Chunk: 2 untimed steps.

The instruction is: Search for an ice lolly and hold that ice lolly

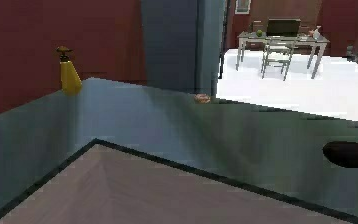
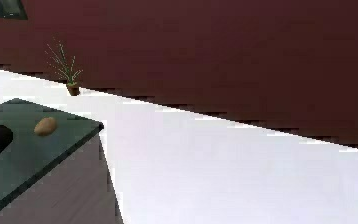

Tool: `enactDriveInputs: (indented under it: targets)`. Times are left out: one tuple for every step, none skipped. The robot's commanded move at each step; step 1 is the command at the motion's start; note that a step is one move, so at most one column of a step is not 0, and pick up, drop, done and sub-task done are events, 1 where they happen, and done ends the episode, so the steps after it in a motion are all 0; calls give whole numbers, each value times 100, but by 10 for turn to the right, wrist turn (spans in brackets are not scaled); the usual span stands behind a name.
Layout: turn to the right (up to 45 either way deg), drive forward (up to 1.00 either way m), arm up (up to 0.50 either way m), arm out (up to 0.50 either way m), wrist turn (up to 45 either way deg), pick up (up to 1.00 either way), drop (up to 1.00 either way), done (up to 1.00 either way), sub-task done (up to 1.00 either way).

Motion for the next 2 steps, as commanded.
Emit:
enactDriveInputs:
  targets:
    - [-240, 0, 0, 0, 0, 0, 0, 0, 0]
    - [0, 5, 0, 0, 0, 0, 0, 0, 0]
